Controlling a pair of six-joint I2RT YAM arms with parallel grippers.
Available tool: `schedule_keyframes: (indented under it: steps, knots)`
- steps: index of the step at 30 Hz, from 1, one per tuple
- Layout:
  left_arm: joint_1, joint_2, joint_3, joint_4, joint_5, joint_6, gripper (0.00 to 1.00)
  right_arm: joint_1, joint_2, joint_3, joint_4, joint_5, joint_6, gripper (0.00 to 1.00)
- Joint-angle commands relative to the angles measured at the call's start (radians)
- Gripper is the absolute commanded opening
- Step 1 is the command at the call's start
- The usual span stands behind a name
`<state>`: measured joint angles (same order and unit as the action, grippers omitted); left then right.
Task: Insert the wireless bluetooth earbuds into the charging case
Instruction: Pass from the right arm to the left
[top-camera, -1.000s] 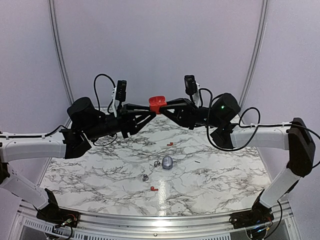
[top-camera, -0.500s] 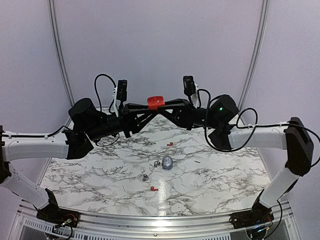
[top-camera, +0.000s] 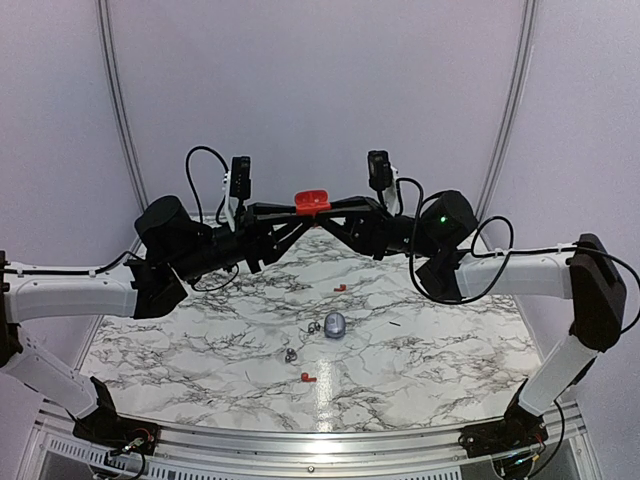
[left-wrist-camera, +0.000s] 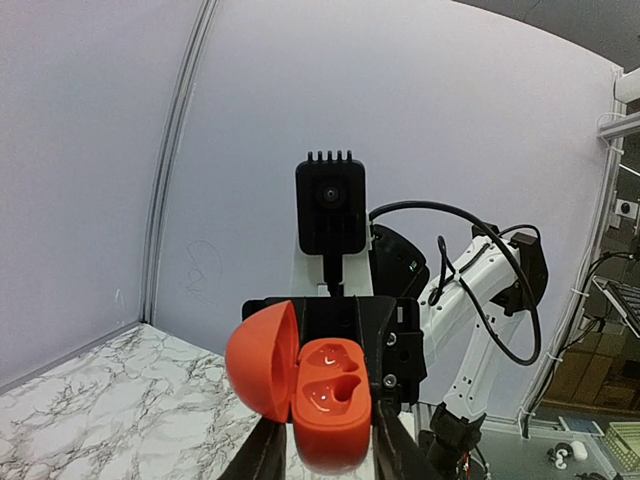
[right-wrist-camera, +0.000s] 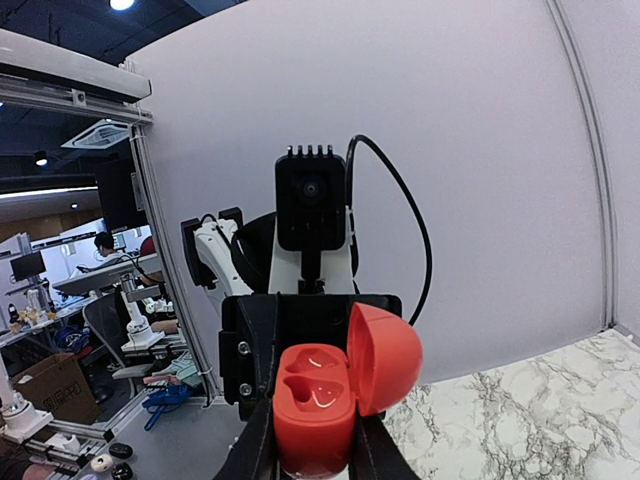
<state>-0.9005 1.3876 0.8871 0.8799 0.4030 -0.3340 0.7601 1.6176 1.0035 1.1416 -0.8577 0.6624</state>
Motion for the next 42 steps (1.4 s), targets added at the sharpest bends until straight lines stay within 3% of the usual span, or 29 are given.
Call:
schedule_keyframes:
  steps: [1, 9, 31, 36, 39, 42]
  knots:
    - [-0.003, -0.005, 0.014, 0.063, 0.002, -0.006, 0.32, 0.011, 0.004, 0.017, 0.018, -0.007, 0.008, 0.06]
    - [-0.002, 0.007, 0.024, 0.064, 0.002, -0.003, 0.24, 0.012, 0.004, 0.02, 0.023, -0.012, 0.013, 0.06]
    - [-0.002, 0.032, 0.041, 0.062, 0.003, -0.004, 0.27, 0.014, 0.007, 0.019, 0.029, -0.011, 0.019, 0.07]
    - [-0.003, 0.026, 0.036, 0.059, 0.011, 0.004, 0.15, 0.01, 0.006, 0.02, 0.026, -0.016, 0.017, 0.07]
    - [0.0, 0.003, 0.019, 0.051, 0.013, 0.026, 0.1, -0.003, 0.002, 0.011, 0.021, -0.023, 0.021, 0.17]
    - [0.002, -0.036, 0.0, 0.005, 0.011, 0.065, 0.08, -0.029, -0.016, -0.007, 0.012, -0.029, 0.033, 0.37]
